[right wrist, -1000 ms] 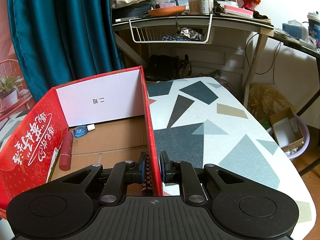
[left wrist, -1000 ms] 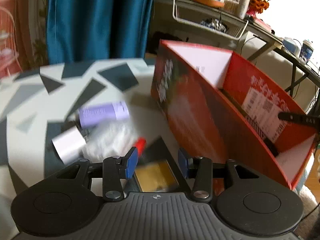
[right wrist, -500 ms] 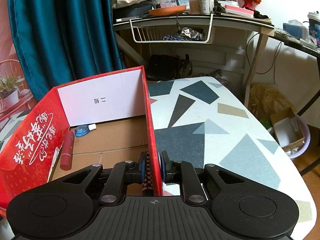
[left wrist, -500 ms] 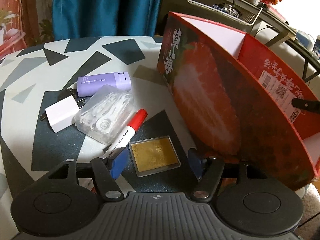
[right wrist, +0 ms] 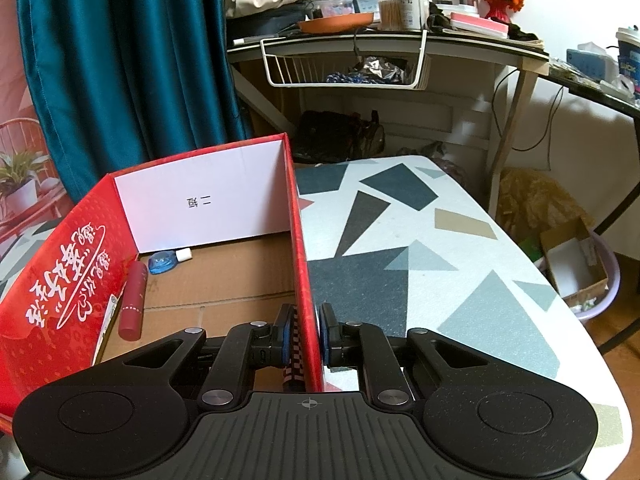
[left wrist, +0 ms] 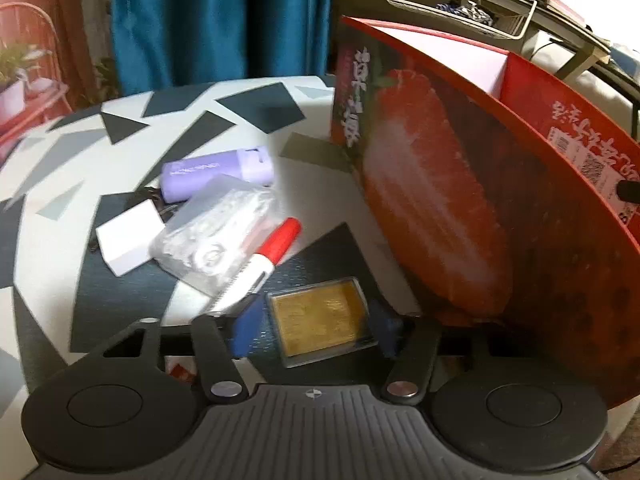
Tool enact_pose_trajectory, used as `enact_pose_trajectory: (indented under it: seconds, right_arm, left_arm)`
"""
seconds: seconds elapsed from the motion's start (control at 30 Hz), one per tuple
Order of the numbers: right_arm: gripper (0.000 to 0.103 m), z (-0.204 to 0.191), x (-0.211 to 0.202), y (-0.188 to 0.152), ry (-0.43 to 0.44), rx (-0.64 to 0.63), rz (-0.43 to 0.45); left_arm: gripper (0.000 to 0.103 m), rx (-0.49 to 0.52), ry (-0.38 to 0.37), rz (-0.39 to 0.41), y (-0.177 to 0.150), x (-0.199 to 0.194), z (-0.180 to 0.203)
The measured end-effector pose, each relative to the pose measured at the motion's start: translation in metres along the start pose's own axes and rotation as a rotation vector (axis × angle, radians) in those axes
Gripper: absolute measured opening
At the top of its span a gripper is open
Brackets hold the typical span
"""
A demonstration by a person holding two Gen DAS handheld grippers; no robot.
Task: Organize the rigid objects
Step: 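Close the left gripper on the gold framed card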
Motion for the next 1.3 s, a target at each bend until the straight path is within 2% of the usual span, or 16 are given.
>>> enact_pose_trajectory:
  seconds: [0.07, 0.13, 0.3, 0.5, 0.67, 0.87, 1.3]
  right_arm:
    - [0.011, 0.000, 0.000, 0.000, 0.003, 0.003, 0.004]
    - [0.011, 0.000, -0.001, -0.001, 0.004, 0.000, 0.008]
    - [0.011, 0.001, -0.001, -0.001, 0.007, 0.000, 0.016]
    - [0.011, 0.001, -0.002, -0.002, 0.007, 0.000, 0.018]
    - [0.011, 0.001, -0.002, -0.002, 0.007, 0.000, 0.018]
    - [0.011, 0.001, -0.002, -0.001, 0.007, 0.001, 0.018]
    - [0.011, 0.001, -0.002, -0.002, 0.008, 0.001, 0.017]
  left_arm:
    - [0.044, -0.015, 0.000, 0.012, -0.002, -0.001, -0.004]
    - [0.039, -0.033, -0.002, 0.017, -0.003, -0.002, -0.008]
    - [0.038, -0.067, 0.020, 0.003, -0.005, -0.005, -0.012]
    - [0.046, -0.067, -0.005, -0.004, -0.002, -0.004, -0.004]
    - [0.059, -0.013, 0.014, -0.009, 0.001, 0.001, 0.008]
    - [0.061, -0.006, 0.044, 0.005, 0.001, 0.004, 0.009]
    - [0.064, 0.038, 0.036, 0.043, -0.010, -0.005, 0.004]
Point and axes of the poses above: each gripper's, at about its wrist camera, not at the fingertips, and x roughly the way its jaws point, z to its right, y to its top, the point moved 3 cm from there along x, roughly the way its jaws point, and after that the axes turned 15 degrees about x, right-handed, at the moved point
